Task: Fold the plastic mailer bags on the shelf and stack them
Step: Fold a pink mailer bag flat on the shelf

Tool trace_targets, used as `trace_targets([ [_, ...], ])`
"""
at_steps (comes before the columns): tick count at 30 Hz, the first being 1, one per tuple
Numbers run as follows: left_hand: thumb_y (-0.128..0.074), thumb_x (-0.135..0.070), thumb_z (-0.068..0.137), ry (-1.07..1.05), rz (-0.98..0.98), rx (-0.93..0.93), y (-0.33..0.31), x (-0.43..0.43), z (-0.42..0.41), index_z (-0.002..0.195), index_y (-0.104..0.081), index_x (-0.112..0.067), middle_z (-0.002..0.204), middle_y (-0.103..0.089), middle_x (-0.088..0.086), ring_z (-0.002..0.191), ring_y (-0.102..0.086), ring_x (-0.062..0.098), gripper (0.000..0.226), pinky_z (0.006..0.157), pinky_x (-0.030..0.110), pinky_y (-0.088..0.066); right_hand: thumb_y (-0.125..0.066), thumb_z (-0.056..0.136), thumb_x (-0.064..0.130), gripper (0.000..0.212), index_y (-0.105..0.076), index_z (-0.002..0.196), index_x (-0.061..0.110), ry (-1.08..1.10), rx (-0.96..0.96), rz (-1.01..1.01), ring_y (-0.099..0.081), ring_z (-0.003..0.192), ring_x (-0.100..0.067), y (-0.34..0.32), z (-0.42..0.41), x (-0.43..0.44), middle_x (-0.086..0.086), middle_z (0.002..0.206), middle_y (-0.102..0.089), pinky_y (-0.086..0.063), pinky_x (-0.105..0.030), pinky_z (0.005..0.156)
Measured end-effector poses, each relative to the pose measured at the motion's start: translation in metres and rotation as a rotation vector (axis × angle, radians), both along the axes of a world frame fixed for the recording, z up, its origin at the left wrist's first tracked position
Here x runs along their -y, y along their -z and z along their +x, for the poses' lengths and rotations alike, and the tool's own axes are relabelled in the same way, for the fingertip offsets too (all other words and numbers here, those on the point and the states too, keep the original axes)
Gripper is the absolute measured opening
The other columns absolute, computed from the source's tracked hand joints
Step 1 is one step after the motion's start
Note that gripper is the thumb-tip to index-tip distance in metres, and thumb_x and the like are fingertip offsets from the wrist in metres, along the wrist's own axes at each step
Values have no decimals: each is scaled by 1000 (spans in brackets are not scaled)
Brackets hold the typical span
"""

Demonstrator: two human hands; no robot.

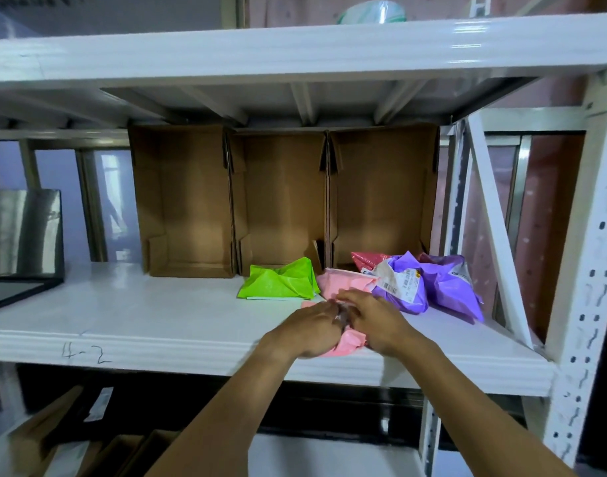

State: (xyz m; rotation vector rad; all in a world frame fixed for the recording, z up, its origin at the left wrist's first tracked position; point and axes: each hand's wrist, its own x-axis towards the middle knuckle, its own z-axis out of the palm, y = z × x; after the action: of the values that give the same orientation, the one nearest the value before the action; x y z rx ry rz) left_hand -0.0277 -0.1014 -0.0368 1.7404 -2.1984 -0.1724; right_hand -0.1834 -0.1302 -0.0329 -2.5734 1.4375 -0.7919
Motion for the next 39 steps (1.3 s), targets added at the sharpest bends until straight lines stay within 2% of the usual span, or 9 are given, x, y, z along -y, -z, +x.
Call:
trace_targets([
  [4, -20, -25, 111, -52, 48, -71, 7, 10, 2, 148, -36, -7, 153, -39, 17, 143, -34, 33, 44, 112, 49, -34, -42, 104, 22, 40, -53, 142, 27, -4, -71, 99, -53, 127, -27, 6, 0, 13, -5, 142, -58, -42, -32, 103],
  [8, -19, -29, 110, -30, 29, 140, 6, 13, 2, 150, -33, -6, 157, -32, 18, 147, -28, 30, 48, 117, 46, -27, -39, 105, 8, 47, -37, 152, 11, -78, -214, 172, -32, 147, -23, 7, -2, 12, -8, 159, -34, -26, -31, 118],
  [11, -18, -37, 109, -17, 43, 186, 3, 10, 1, 157, -25, -11, 163, -25, 12, 151, -21, 24, 55, 121, 40, -19, -40, 106, 12, 46, -35, 150, 0, -89, -269, 223, -29, 147, -25, 8, -1, 19, -14, 161, -28, -20, -29, 119],
  [17, -19, -41, 108, -20, 64, 128, 3, 15, 2, 160, -16, -15, 168, -13, 4, 154, -10, 18, 59, 124, 36, -11, -41, 107, 22, 58, -16, 157, 7, -101, -399, 227, -7, 154, -25, 7, 2, 29, -14, 166, -4, -5, -25, 121],
  [23, -18, -46, 106, -32, 104, 148, 4, 22, 5, 161, -12, -17, 169, -7, 3, 155, -6, 16, 63, 125, 37, -9, -36, 108, 24, 58, -13, 158, 9, -90, -414, 234, -4, 154, -25, 5, 5, 27, -15, 166, 1, -8, -28, 122],
  [27, -18, -37, 108, -12, 85, 151, 2, 14, 5, 158, -23, -14, 167, -16, 7, 154, -13, 20, 55, 124, 41, -15, -39, 107, 21, 57, -17, 159, 14, -67, -205, 259, -9, 154, -22, 10, 0, 25, -10, 167, -5, -9, -26, 120],
  [31, -30, -31, 108, 20, -41, 109, 0, 6, 4, 145, -45, -15, 155, -40, 10, 142, -38, 31, 43, 112, 39, -35, -32, 108, 37, 45, -46, 147, 18, -97, -33, 146, -37, 144, -20, 9, -4, 14, -3, 154, -43, -26, -30, 118],
  [35, -42, -23, 105, 35, -49, -97, -6, 2, 6, 145, -52, -18, 153, -47, 5, 139, -43, 27, 41, 108, 25, -32, -33, 108, 36, 43, -46, 148, 24, -95, -38, 25, -41, 140, -15, 7, -6, 12, 4, 151, -46, -29, -25, 114],
  [39, -41, -17, 105, 5, -50, -99, -5, 5, 11, 142, -55, -13, 149, -51, 8, 136, -45, 28, 40, 111, 31, -35, -40, 106, 22, 36, -55, 139, 25, -123, -73, -26, -53, 126, -12, 9, -5, 14, 4, 133, -59, -39, -24, 106],
])
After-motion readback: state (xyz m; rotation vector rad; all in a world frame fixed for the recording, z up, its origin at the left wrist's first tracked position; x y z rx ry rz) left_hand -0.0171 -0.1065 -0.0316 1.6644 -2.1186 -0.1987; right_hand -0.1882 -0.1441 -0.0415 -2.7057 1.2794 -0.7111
